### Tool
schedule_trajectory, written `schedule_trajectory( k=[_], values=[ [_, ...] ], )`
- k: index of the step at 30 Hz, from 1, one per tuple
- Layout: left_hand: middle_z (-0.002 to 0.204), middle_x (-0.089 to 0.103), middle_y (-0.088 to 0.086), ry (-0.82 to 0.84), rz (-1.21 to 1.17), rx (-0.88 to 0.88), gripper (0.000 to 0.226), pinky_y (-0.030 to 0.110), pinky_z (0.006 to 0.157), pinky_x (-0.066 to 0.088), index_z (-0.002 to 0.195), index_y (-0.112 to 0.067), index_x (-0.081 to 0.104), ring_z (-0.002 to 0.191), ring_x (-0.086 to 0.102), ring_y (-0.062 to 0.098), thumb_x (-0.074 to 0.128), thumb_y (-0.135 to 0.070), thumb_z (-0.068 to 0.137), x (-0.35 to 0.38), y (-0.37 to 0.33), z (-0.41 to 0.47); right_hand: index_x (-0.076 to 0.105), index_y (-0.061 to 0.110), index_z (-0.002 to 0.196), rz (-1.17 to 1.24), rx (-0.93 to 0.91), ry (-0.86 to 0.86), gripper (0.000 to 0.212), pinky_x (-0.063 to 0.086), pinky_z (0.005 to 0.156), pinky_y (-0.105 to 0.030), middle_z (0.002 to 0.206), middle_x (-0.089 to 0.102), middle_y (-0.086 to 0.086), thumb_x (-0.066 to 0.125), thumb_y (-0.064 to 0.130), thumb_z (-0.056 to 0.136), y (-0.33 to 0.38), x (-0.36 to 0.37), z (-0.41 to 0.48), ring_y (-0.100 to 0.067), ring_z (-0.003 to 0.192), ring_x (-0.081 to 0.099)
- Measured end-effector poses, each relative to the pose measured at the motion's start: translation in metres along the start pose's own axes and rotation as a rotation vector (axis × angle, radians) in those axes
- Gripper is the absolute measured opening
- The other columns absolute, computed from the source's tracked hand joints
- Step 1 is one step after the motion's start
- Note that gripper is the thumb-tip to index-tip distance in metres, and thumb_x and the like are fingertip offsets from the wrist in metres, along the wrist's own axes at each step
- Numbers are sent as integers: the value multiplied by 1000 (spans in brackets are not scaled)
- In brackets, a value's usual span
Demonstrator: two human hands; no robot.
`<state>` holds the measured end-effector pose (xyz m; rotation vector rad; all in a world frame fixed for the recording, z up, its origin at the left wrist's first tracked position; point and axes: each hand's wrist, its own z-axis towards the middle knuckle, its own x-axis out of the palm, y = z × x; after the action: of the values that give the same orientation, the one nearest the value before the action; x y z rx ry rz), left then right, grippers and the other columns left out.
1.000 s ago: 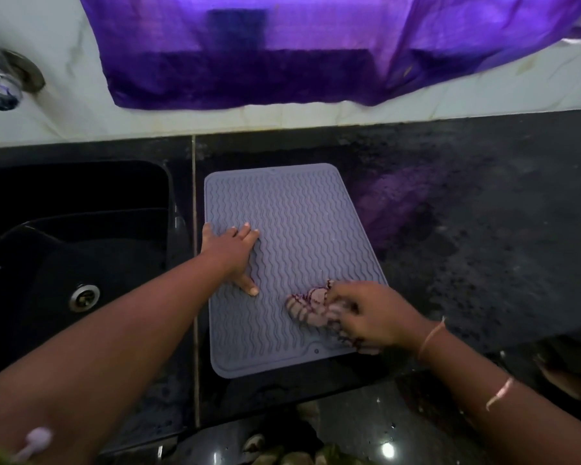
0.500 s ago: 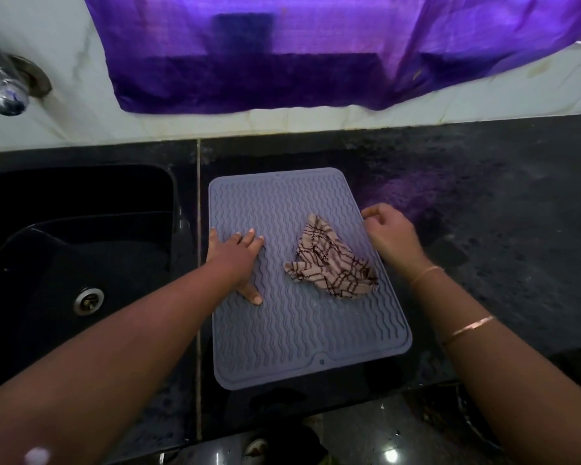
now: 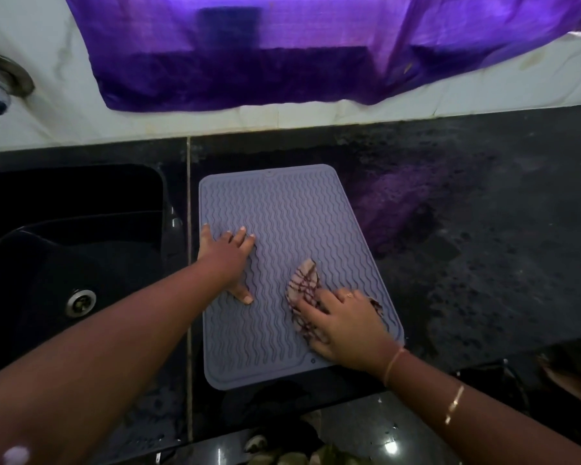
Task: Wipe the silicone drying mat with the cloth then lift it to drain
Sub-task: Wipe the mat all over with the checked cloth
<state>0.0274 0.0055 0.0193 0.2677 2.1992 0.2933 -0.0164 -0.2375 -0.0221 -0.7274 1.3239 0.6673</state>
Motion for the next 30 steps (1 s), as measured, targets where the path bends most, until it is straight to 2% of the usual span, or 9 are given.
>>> schedule_trajectory(
  k=[3, 5, 8, 12, 16, 19, 22, 24, 30],
  values=[
    [160, -14, 9, 19, 53, 6, 128, 59, 114, -7, 150, -14, -17, 148, -3, 29, 62, -74, 68, -4, -2, -1, 55, 23, 121, -17, -7, -2, 54, 51, 58, -33, 102, 65, -9, 44, 53, 77, -24, 1, -2, -25, 76, 62],
    [160, -12, 11, 29, 146, 4, 128, 59, 113, -8, 150, -12, -16, 148, 0, 30, 58, -77, 68, -8, -6, -1, 55, 23, 122, 95, 175, 20, 49, 50, 58, -32, 99, 62, -9, 49, 47, 80, -38, -6, 12, -26, 78, 61],
    [160, -2, 13, 55, 287, 7, 128, 61, 112, -10, 151, -13, -11, 148, 6, 30, 60, -77, 66, -22, -12, 0, 47, 30, 128, 352, 540, -49, 44, 52, 71, -36, 98, 57, -6, 52, 43, 87, -63, -24, 45, -23, 86, 57],
    [161, 1, 9, -25, 39, 39, 129, 62, 114, -1, 152, -16, -9, 146, 13, 34, 64, -74, 63, -53, -17, 6, 47, 30, 131, 475, 735, -239, 41, 51, 80, -42, 103, 56, -12, 46, 40, 91, -110, -45, 111, -29, 91, 57],
    [160, -11, 7, -33, -239, 47, 140, 60, 114, -4, 151, -12, -13, 148, -5, 31, 63, -81, 55, -46, -35, 22, 46, 24, 134, 404, 728, -192, 46, 45, 84, -42, 120, 49, -18, 44, 39, 90, -127, -45, 175, -37, 108, 50],
    [158, -21, 10, -35, -211, 6, 147, 58, 113, -11, 148, -9, -21, 146, -15, 32, 60, -86, 52, -28, -49, 27, 46, 20, 134, 360, 721, 79, 61, 40, 93, -48, 133, 45, -15, 40, 59, 88, -119, -33, 211, -37, 120, 45],
    [157, -23, 10, -46, -192, -7, 148, 58, 112, -13, 147, -9, -24, 145, -17, 32, 57, -88, 51, -25, -49, 30, 27, 16, 145, 302, 732, 306, 85, 33, 103, -53, 150, 28, -16, 40, 71, 82, -106, -11, 225, -39, 133, 32],
    [157, -23, 10, -38, -150, -22, 149, 57, 112, -13, 147, -8, -24, 145, -17, 33, 55, -89, 50, -28, -50, 31, 17, 15, 147, 195, 675, 285, 81, 31, 103, -53, 152, 19, -20, 39, 64, 86, -95, 5, 219, -41, 134, 27],
    [158, -20, 10, -43, -82, -41, 150, 57, 111, -14, 147, -7, -24, 146, -13, 33, 47, -94, 47, -29, -52, 32, 30, 16, 143, -12, 553, 175, 62, 38, 88, -45, 135, 44, -20, 46, 41, 89, -60, 9, 158, -38, 112, 49]
  ],
)
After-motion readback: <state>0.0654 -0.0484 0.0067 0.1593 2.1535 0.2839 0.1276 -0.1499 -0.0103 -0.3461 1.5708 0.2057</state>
